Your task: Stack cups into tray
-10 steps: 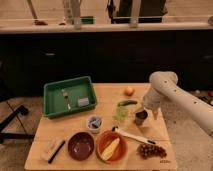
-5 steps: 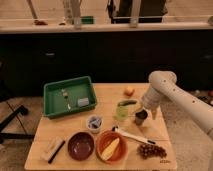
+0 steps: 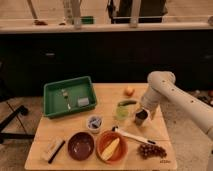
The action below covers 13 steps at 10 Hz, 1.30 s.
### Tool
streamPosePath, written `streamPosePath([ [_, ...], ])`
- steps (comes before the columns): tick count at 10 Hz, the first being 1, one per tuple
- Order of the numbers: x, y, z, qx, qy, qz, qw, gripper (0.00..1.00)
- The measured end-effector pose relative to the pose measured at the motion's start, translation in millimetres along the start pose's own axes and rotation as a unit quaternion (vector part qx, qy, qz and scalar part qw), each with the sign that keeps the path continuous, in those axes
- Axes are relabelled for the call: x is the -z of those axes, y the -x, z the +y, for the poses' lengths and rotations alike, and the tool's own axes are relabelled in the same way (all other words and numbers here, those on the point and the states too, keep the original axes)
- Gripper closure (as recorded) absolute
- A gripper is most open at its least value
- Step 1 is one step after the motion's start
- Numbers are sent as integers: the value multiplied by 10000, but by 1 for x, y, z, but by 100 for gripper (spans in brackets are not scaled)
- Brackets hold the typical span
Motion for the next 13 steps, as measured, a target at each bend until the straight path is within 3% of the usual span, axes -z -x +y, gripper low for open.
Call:
streamPosePath([
  [5, 1, -4, 0, -89, -13, 25, 10000, 94],
  [6, 1, -4, 1, -98, -12, 28, 9999, 99],
  [13, 1, -5, 2, -225, -25, 112, 9997, 100],
])
